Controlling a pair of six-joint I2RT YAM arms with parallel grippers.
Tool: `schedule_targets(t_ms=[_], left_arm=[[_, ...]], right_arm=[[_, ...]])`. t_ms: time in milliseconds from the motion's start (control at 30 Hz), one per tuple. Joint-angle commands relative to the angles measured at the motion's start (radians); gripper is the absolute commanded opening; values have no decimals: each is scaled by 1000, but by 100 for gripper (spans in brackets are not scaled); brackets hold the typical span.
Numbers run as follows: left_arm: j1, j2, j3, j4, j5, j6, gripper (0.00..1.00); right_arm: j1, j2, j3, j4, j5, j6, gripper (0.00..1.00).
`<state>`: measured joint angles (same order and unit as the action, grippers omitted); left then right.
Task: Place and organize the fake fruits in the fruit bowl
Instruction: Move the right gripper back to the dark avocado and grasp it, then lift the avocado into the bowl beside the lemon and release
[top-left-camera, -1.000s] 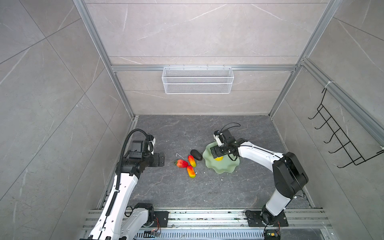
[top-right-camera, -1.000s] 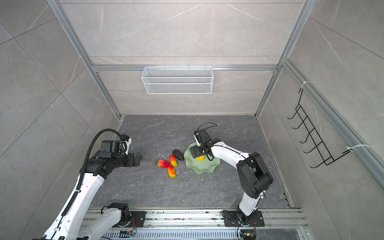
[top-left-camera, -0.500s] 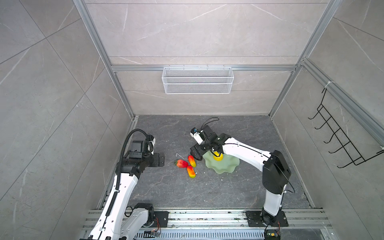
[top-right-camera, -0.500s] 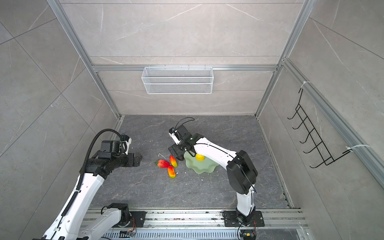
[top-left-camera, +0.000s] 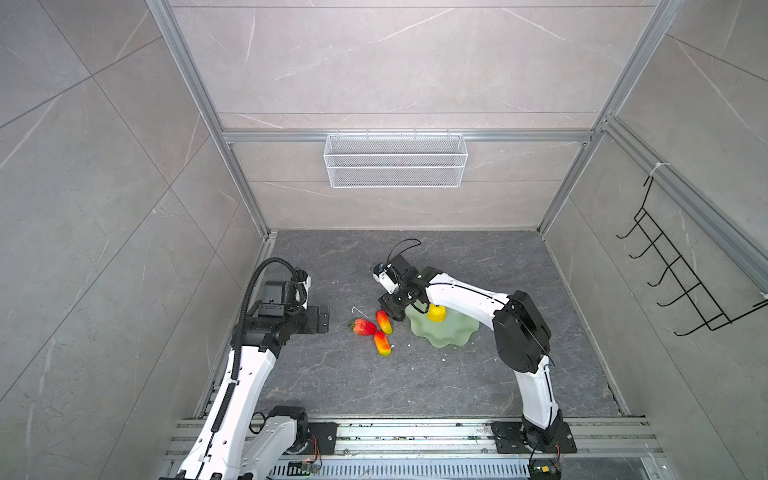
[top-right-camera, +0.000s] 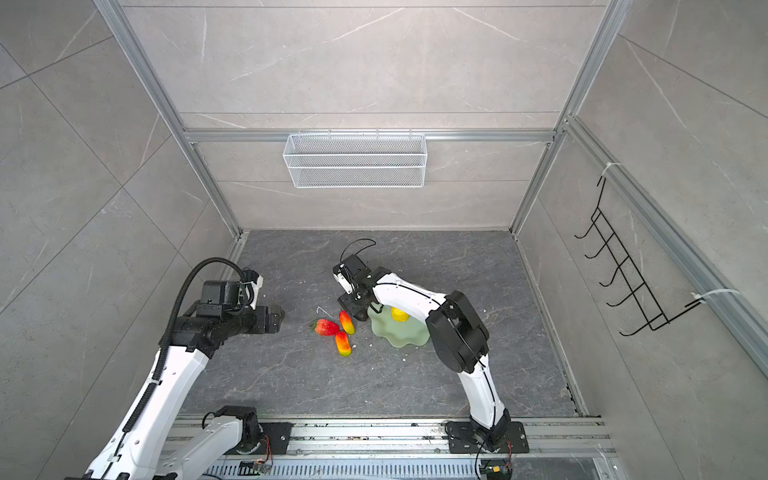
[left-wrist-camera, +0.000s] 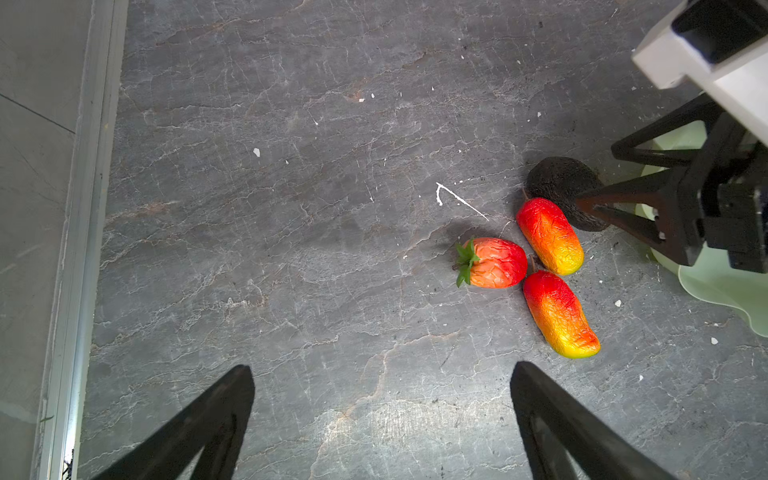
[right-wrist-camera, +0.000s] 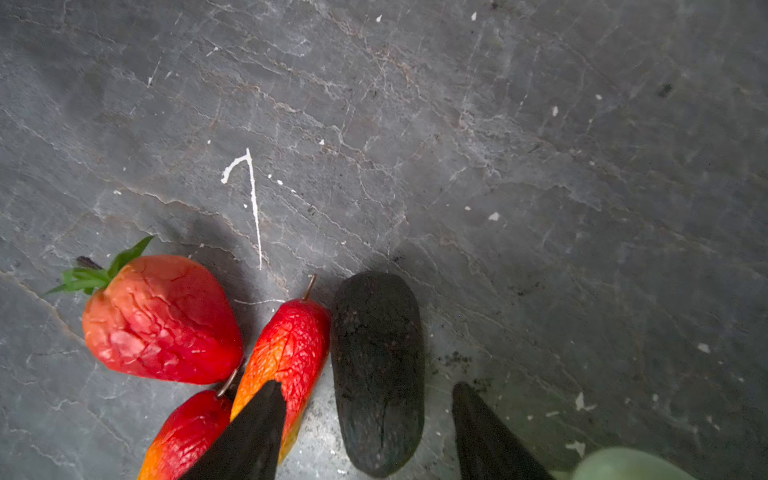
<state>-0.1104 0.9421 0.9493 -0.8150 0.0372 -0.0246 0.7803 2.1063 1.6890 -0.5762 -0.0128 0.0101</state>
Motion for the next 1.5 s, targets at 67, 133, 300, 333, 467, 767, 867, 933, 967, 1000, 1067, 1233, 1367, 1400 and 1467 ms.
schedule_targets(t_ms=[67,133,300,333,467,767,867,933,967,1000,1067,1233,1367,1400,1467], left_arm=[[5,-2,1,8,20,23,100],[5,-1,1,9,21,23,100],[5,-3,0,10,21,24,100],[5,-3,-1,8,22,23,100],[5,-5,0,9,23,24,100],[5,-8,0,9,23,24,100],[5,-9,0,9,23,24,100],[5,-9,-1,9,23,23,100],[5,-11,-2,8,23,24,100],[5,-11,-2,10,22,23,100],[5,-11,-2,9,23,24,100],[5,-11,-1,10,23,24,100],[4,-11,0,10,23,24,100],[5,-9,-1,10,23,23,100],[5,-8,-1,9,23,24,100]], right_arm=[[0,61,49,-19,-9,-2,59],[0,75,63,-19,-1,-1,56],[0,113,96,-24,2,3,55],[-1,122,104,-28,2,3,55],[-1,150,131,-40,2,5,55],[0,168,150,-55,31,0,50],[-1,177,152,-53,38,-4,50],[0,183,156,-54,38,-2,47],[0,184,157,-55,37,-2,42],[0,185,159,-56,37,-2,37],[0,180,163,-55,36,-1,34],[-1,159,179,-61,37,-4,24],[0,127,195,-69,33,-6,18],[0,114,196,-67,31,-4,16],[0,87,198,-58,24,-2,15]])
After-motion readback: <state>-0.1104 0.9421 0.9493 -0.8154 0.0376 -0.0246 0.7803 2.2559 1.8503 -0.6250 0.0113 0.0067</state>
